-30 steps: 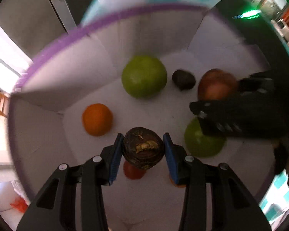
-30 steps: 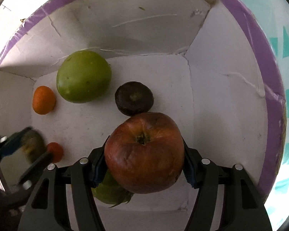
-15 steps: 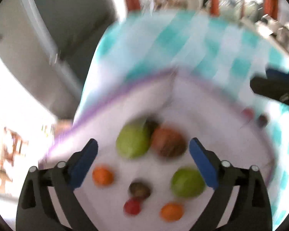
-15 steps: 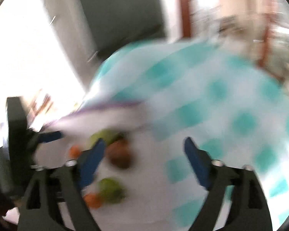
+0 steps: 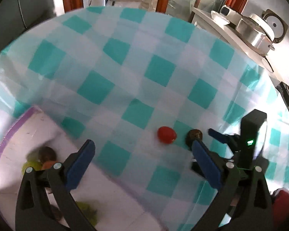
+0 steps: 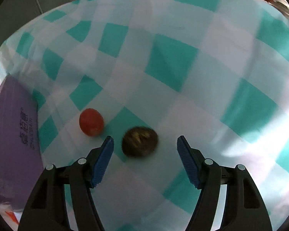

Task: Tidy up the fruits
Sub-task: 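Grasp the dark kiwi with the right tool while the left tool grasps the red tomato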

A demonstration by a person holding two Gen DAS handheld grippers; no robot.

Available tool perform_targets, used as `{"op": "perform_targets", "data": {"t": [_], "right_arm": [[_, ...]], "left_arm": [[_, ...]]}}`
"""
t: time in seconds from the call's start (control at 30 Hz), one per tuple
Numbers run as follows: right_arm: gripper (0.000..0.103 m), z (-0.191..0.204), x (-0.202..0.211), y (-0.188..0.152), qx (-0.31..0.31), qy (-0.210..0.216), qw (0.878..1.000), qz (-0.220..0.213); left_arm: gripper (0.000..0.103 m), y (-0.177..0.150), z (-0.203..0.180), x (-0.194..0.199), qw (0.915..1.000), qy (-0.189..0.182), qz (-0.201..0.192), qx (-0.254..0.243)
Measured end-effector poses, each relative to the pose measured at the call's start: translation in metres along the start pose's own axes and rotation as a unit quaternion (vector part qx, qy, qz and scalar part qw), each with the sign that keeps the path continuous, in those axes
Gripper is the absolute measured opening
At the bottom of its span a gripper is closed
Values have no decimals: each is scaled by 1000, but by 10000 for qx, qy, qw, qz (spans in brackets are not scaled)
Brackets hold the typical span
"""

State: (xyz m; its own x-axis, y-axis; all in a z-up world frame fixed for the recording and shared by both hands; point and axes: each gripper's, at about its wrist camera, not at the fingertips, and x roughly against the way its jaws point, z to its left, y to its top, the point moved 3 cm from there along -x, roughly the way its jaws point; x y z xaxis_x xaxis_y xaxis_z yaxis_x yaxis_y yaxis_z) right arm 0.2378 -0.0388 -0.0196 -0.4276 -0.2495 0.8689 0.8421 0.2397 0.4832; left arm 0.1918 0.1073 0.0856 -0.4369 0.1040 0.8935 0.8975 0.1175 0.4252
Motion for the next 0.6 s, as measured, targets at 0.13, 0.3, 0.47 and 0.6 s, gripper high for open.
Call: {"op": "perform_targets", "data": {"t": [0.13,0.3,0.47,0.6], "right_arm": [[57,3,-9,1,401,-212,9989,-143],[41,-5,4,-12,299,-249,9989,-258],[41,-37,36,-33,-497,-250,9974,-455],[41,-43,54,-41,-569,-243,9968,-509]], "left_arm": [[101,5,-10,-22,9997,129,180,45],[102,7,-28,-46,9985,230,468,-142],[101,18,-36,-64,9948,779,658,37],[101,26,-50,-82,9908,1162,691,96]]}}
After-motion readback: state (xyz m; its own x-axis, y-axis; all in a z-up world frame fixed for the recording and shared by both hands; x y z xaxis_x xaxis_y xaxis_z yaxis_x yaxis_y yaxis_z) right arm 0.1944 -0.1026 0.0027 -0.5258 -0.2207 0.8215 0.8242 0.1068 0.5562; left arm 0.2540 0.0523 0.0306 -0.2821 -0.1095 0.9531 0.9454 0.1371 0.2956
